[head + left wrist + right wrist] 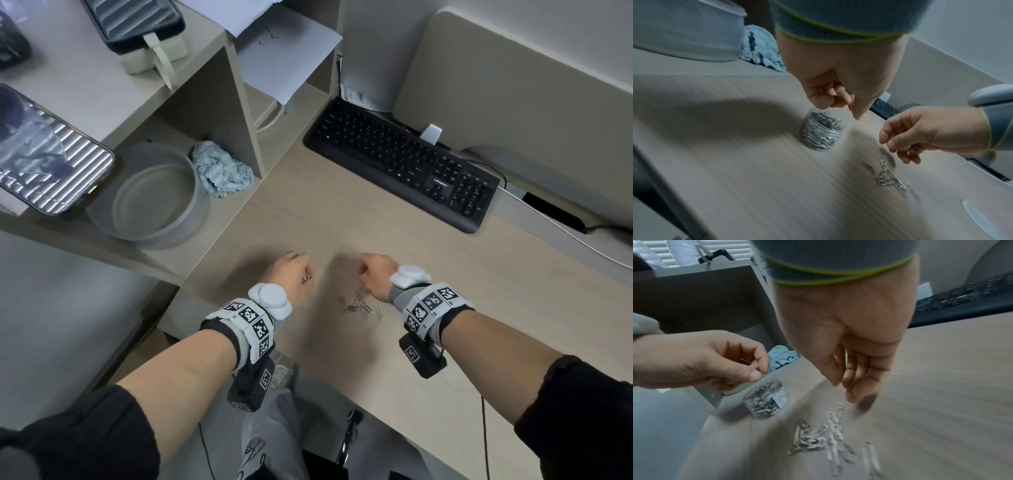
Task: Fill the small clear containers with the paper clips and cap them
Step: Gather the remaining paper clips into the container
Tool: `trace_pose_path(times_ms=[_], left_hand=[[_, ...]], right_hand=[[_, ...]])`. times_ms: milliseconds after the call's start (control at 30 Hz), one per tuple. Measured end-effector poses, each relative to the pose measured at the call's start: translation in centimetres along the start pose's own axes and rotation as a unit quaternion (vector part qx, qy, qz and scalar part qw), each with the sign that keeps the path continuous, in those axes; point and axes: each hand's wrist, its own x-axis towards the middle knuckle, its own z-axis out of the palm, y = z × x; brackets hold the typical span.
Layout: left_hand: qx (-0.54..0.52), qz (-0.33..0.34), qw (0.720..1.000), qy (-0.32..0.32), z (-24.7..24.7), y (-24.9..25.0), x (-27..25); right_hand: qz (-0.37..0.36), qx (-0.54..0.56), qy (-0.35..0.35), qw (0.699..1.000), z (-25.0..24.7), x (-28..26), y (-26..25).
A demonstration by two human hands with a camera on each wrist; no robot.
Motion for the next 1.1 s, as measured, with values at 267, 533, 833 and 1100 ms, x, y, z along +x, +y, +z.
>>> trace_pose_path(times_ms=[267, 533, 833, 1100], left_hand=[[0.085, 0.054, 0.988, -0.117, 4.5, 3.9, 0.3], [0.140, 0.030, 0.980, -0.140, 8.2, 5.1, 0.6], [0.160, 0.032, 0.977, -0.135, 8.8, 5.5, 1.4], [0.168, 0.037, 0.975, -0.142, 9.0, 5.8, 1.3]], right_hand=[[0.052, -0.071, -0.029, 0.996, 0.3, -2.0, 4.2], [0.029, -0.045, -0.065, 0.996, 3.8, -3.6, 3.3], [0.009, -0.024, -0.028, 0.999, 4.8, -3.1, 2.8], [-0.004, -0.026, -0.043, 0.999, 4.8, -3.1, 2.7]])
